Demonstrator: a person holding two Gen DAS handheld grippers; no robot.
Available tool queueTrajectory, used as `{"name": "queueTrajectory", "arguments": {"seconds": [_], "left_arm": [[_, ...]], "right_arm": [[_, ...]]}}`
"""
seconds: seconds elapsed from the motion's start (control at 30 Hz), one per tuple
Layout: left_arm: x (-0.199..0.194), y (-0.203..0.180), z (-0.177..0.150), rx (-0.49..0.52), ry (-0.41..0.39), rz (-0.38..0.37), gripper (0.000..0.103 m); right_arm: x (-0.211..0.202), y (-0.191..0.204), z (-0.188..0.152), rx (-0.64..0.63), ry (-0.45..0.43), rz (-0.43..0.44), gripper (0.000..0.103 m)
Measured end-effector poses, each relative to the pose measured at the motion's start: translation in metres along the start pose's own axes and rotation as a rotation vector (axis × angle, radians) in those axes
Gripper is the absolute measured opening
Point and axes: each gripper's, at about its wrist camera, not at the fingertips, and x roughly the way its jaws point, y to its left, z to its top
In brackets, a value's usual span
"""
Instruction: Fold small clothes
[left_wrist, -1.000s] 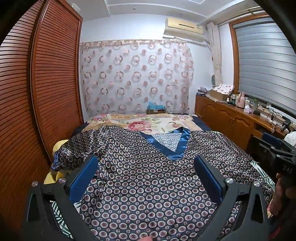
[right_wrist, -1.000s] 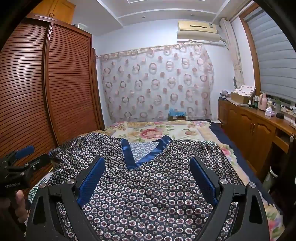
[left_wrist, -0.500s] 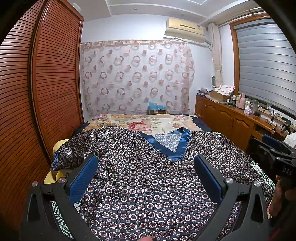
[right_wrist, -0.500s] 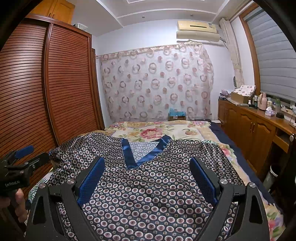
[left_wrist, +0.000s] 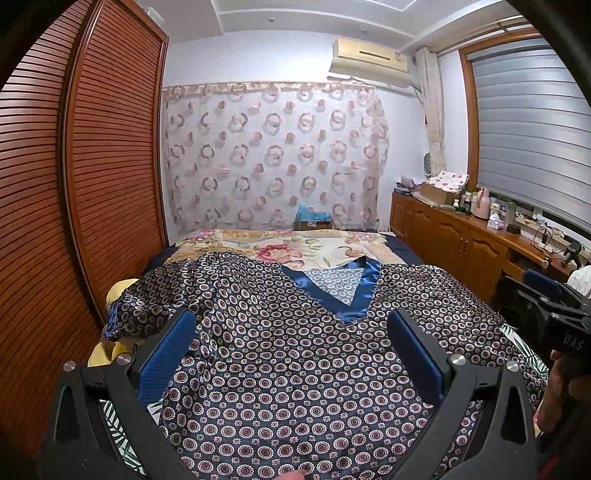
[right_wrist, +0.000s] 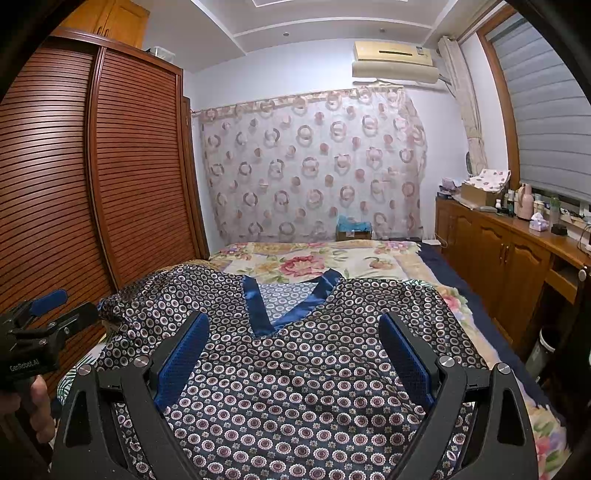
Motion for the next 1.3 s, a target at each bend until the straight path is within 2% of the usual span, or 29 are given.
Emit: {"name": "queueTrajectory", "arguments": {"seconds": [1.3], "left_arm": [[-0.0023, -0.0008, 0.0027, 0.0, -0.003, 0.001, 0.103]], "right_arm": [[0.0009, 0.0005, 0.0028, -0.002, -0.007, 0.003, 0.094]]}}
